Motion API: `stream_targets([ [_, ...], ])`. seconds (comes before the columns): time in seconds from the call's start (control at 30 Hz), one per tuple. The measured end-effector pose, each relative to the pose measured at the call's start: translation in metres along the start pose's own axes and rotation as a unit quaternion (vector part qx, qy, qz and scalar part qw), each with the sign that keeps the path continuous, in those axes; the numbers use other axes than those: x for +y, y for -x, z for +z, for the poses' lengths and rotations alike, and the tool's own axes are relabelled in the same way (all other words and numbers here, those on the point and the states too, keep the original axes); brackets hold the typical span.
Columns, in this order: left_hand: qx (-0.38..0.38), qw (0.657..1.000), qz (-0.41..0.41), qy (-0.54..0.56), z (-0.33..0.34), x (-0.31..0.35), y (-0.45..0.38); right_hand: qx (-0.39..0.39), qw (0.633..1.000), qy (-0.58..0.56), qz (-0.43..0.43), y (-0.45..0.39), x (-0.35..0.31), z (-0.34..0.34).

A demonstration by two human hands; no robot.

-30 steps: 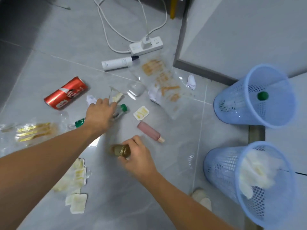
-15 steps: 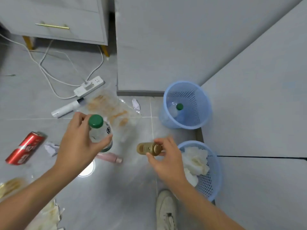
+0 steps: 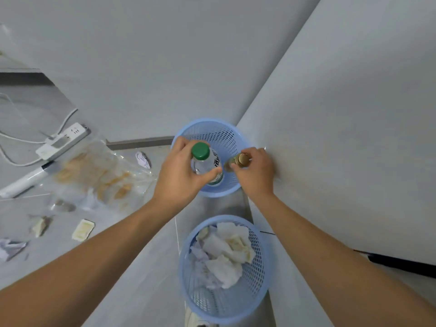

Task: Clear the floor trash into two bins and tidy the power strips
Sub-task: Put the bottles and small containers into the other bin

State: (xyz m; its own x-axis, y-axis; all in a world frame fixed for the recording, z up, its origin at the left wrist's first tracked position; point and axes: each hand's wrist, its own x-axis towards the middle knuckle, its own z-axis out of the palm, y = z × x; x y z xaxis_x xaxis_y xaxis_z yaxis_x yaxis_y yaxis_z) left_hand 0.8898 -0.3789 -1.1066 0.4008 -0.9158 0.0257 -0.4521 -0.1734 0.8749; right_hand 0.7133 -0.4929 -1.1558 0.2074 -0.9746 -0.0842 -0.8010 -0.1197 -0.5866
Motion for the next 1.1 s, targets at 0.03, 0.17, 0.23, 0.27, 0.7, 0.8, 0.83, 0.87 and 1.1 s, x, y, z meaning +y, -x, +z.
stream_targets([
  [0.03, -0.018, 1.000, 0.002, -0.009, 0.011, -0.006, 0.000, -0.014, 1.000, 0.020, -0.014, -0.008, 0.005, 0.005],
  [0.17, -0.098, 0.989, 0.027, -0.106, 0.040, -0.035, -0.005, -0.093, 0.979, 0.143, -0.115, -0.028, 0.012, 0.026],
  [0.23, -0.136, 0.976, 0.033, -0.167, 0.049, -0.045, -0.011, -0.119, 0.954, 0.219, -0.166, -0.037, 0.013, 0.034],
  [0.27, -0.152, 0.967, 0.039, -0.201, 0.053, -0.050, -0.015, -0.128, 0.941, 0.251, -0.187, -0.041, 0.014, 0.038],
  [0.7, -0.261, 0.884, 0.000, -0.387, 0.075, -0.085, -0.019, -0.175, 0.862, 0.412, -0.236, -0.046, 0.030, 0.077],
  [0.8, -0.231, 0.907, 0.006, -0.352, 0.065, -0.079, -0.009, -0.174, 0.866, 0.406, -0.234, -0.038, 0.022, 0.072],
  [0.83, -0.214, 0.918, 0.016, -0.335, 0.057, -0.077, -0.004, -0.170, 0.876, 0.390, -0.228, -0.034, 0.016, 0.069],
  [0.87, -0.195, 0.928, 0.026, -0.317, 0.047, -0.073, 0.002, -0.162, 0.893, 0.360, -0.218, -0.027, 0.008, 0.064],
  [1.1, -0.085, 0.961, -0.026, -0.260, -0.072, -0.089, 0.098, -0.031, 0.972, 0.078, -0.221, 0.084, -0.064, 0.049],
])
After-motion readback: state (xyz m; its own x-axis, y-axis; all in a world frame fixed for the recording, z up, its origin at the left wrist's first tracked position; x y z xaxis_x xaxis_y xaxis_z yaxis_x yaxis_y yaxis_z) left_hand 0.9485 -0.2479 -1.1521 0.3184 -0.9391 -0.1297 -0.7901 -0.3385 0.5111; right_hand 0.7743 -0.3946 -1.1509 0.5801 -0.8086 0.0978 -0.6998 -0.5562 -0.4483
